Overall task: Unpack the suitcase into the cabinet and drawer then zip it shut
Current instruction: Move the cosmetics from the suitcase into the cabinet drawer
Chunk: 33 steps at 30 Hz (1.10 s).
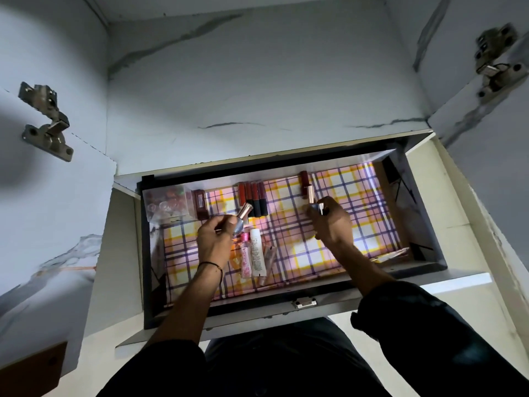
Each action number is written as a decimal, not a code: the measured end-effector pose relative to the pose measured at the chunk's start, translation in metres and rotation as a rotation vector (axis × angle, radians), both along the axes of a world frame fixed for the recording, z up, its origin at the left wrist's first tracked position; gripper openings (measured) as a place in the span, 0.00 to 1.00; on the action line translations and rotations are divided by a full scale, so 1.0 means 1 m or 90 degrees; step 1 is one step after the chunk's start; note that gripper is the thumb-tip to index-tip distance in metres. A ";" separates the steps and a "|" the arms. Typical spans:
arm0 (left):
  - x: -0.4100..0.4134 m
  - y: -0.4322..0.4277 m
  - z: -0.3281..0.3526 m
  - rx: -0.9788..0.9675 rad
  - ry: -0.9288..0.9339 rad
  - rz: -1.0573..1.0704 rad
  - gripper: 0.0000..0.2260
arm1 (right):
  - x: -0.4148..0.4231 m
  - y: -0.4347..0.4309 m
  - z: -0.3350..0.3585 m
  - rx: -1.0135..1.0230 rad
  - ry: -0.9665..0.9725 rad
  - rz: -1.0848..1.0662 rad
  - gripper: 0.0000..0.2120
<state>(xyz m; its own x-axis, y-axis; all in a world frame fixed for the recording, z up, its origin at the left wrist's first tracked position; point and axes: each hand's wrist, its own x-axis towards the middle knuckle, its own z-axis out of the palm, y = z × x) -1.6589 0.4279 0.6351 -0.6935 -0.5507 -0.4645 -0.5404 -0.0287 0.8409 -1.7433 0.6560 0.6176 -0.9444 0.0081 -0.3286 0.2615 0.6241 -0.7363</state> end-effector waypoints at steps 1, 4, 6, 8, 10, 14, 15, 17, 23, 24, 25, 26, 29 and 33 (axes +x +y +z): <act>-0.007 0.007 0.002 0.006 0.003 -0.016 0.05 | -0.008 0.004 -0.001 0.013 -0.018 -0.033 0.14; -0.025 0.027 0.001 0.053 -0.004 -0.033 0.05 | -0.035 0.014 -0.002 0.037 -0.087 -0.083 0.19; -0.036 0.041 0.001 0.070 -0.011 -0.040 0.06 | -0.050 0.018 -0.002 0.036 -0.118 -0.092 0.19; -0.046 0.053 -0.003 0.072 -0.027 -0.056 0.05 | -0.061 0.021 -0.002 0.036 -0.120 -0.069 0.17; -0.054 0.062 -0.010 0.070 -0.043 -0.064 0.03 | -0.067 0.023 -0.002 0.039 -0.119 -0.027 0.16; -0.069 0.074 -0.027 0.078 -0.075 -0.039 0.02 | -0.071 0.029 0.002 -0.025 -0.116 0.017 0.14; -0.073 0.078 -0.027 0.097 -0.074 -0.022 0.03 | -0.069 0.031 0.002 -0.048 -0.114 0.011 0.14; -0.082 0.085 -0.024 0.099 -0.081 0.000 0.03 | -0.066 0.037 0.000 -0.097 -0.110 -0.016 0.13; -0.101 0.092 -0.036 0.009 -0.155 -0.018 0.01 | -0.063 0.050 -0.015 -0.179 -0.120 -0.040 0.07; -0.104 0.093 -0.034 -0.017 -0.163 -0.026 0.01 | -0.066 0.051 -0.017 -0.175 -0.111 -0.033 0.08; -0.106 0.094 -0.034 -0.033 -0.163 -0.028 0.01 | -0.068 0.051 -0.017 -0.167 -0.098 -0.019 0.08; -0.109 0.095 -0.034 -0.037 -0.160 -0.027 0.01 | -0.071 0.051 -0.017 -0.161 -0.089 -0.001 0.09; -0.116 0.097 -0.036 -0.030 -0.157 -0.014 0.03 | -0.081 0.049 -0.017 -0.150 -0.076 0.065 0.08; -0.122 0.099 -0.047 -0.015 -0.161 0.013 0.13 | -0.089 0.047 -0.020 -0.127 -0.069 0.113 0.09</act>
